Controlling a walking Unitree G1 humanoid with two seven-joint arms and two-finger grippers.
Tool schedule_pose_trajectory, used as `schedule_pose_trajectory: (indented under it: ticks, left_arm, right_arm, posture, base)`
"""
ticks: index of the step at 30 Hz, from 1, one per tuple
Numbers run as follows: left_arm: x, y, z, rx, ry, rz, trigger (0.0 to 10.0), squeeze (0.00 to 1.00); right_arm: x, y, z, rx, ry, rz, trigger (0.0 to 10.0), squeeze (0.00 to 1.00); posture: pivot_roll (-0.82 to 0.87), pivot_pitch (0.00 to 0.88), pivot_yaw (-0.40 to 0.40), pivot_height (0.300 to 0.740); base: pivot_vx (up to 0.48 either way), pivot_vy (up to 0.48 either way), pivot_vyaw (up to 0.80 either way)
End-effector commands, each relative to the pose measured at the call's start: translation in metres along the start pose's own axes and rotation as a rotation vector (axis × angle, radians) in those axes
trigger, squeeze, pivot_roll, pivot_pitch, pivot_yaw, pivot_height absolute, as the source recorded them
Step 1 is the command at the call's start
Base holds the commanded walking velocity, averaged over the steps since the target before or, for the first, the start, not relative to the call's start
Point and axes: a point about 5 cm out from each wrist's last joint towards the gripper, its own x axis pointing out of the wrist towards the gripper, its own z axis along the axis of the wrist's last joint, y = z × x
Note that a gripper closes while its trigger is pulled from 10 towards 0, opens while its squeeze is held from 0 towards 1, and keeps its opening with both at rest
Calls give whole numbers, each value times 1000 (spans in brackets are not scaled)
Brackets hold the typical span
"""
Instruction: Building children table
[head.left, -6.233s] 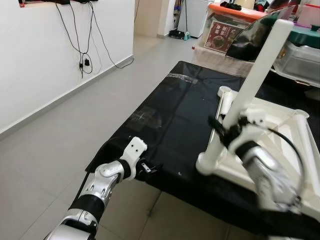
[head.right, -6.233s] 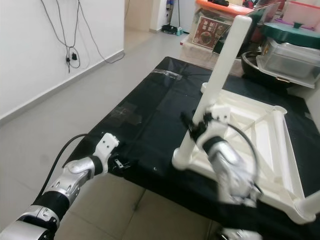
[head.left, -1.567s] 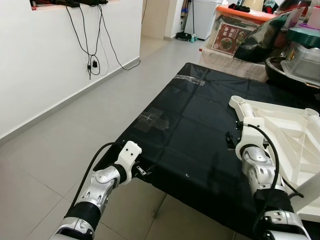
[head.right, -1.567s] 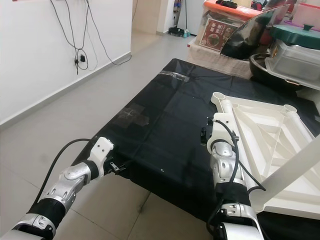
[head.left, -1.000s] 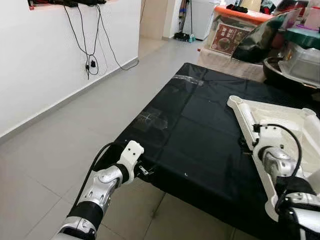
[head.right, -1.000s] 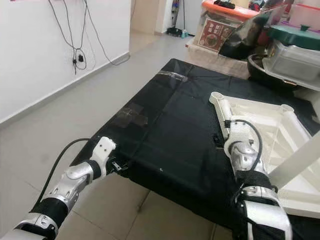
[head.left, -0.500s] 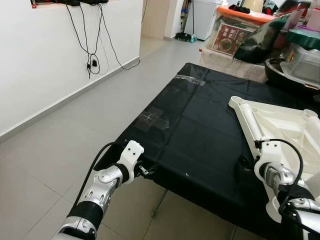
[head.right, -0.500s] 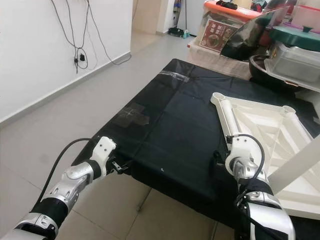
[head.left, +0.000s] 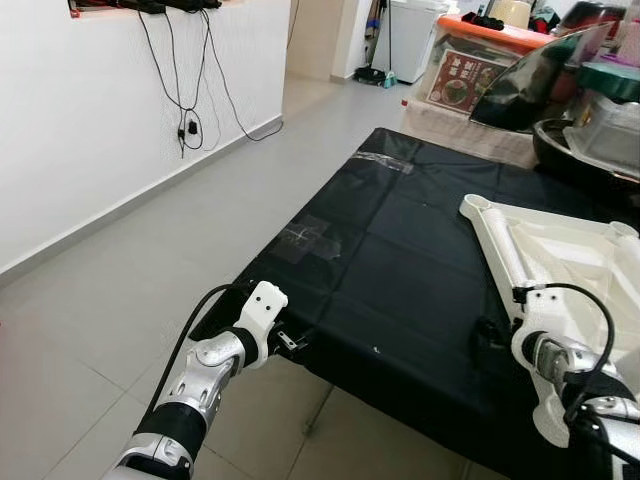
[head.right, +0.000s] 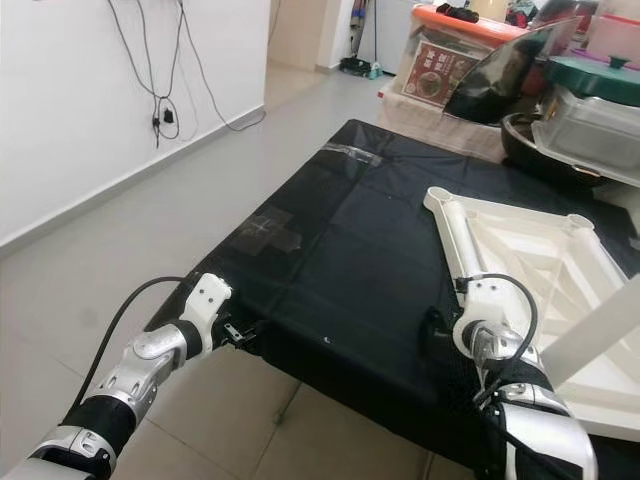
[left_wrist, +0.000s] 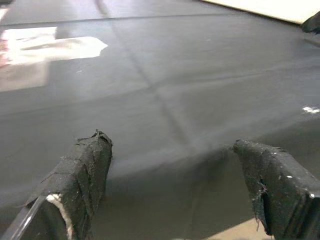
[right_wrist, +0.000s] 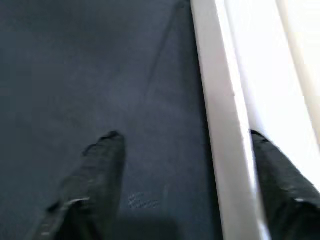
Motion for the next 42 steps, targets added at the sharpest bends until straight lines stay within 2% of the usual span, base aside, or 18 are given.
schedule_pose_trajectory:
  ticks: [1,3,5,7,8,13,16,20,22,23,24,26,27,28,29,30,33,42]
  left_arm:
    - [1,-4,-5,5,24,-22,10000,0]
    - [1,-4,-5,5,24,-22,10000,0]
    - [1,-5,-5,4,24,-25,10000,0]
    - [1,-5,-5,4,24,-25,10000,0]
    - [1,-5,-5,3,24,-26,10000,0]
    - [2,-6,-5,3,25,-28,10000,0]
    - [2,-7,-6,4,28,-32,10000,0]
    - [3,-8,-6,4,28,-34,10000,0]
    - [4,-8,-5,4,27,-35,10000,0]
    - [4,-8,-5,4,27,-35,10000,0]
    - [4,-8,-5,4,27,-36,10000,0]
    - [4,-8,-5,4,27,-36,10000,0]
    - [4,-9,-5,4,27,-37,10000,0]
    - [4,-9,-5,4,27,-37,10000,0]
    - [4,-9,-6,5,28,-38,10000,0]
    - [4,-9,-6,5,28,-38,10000,0]
    - [4,-10,-6,5,30,-42,10000,0]
    - [5,-10,-5,6,28,-43,10000,0]
  right_arm:
    - [2,27,-8,-139,16,295,0,0]
    - [2,27,-8,-139,16,295,0,0]
    - [0,34,-16,-309,19,410,0,16]
    - [0,34,-16,-309,19,410,0,16]
    - [-1,38,-19,-368,12,467,0,31]
    - [-9,47,-21,-466,-47,620,0,82]
    - [-21,49,-33,-670,-54,754,0,63]
    - [-22,44,-35,-757,-56,738,0,63]
    - [-25,37,-36,-904,-57,727,0,31]
    - [-25,37,-36,-904,-57,727,0,31]
    - [-28,34,-37,-978,-50,737,0,24]
    - [-28,34,-37,-978,-50,737,0,24]
    - [-31,30,-39,-1046,-37,757,0,16]
    - [-31,30,-39,-1046,-37,757,0,16]
    - [-35,26,-37,-1149,-28,775,0,8]
    - [-35,26,-37,-1149,-28,775,0,8]
    - [-42,21,-28,-1368,-21,799,0,8]
    - [-45,38,-18,-1495,-125,862,0,12]
  posture:
    - [163,0,-155,740]
    - [163,0,-155,740]
    - [159,0,-155,740]
    - [159,0,-155,740]
    - [159,0,-155,740]
    - [153,0,-154,740]
    - [144,0,-150,740]
    - [144,0,-150,740]
    - [143,0,-149,740]
    - [143,0,-149,740]
    - [143,0,-149,740]
    - [143,0,-149,740]
    - [143,0,-149,740]
    - [143,0,-149,740]
    - [140,0,-148,740]
    - [140,0,-148,740]
    - [140,0,-145,740]
    - [143,0,-147,740]
  base:
    - [0,0,0]
    - [0,0,0]
    - [0,0,0]
    - [0,0,0]
    - [0,0,0]
    - [0,0,0]
    - [0,0,0]
    - [0,0,0]
    - [0,0,0]
    - [0,0,0]
    - [0,0,0]
    - [0,0,0]
    - [0,0,0]
    - [0,0,0]
    - [0,0,0]
    - [0,0,0]
    - [0,0,0]
    - [0,0,0]
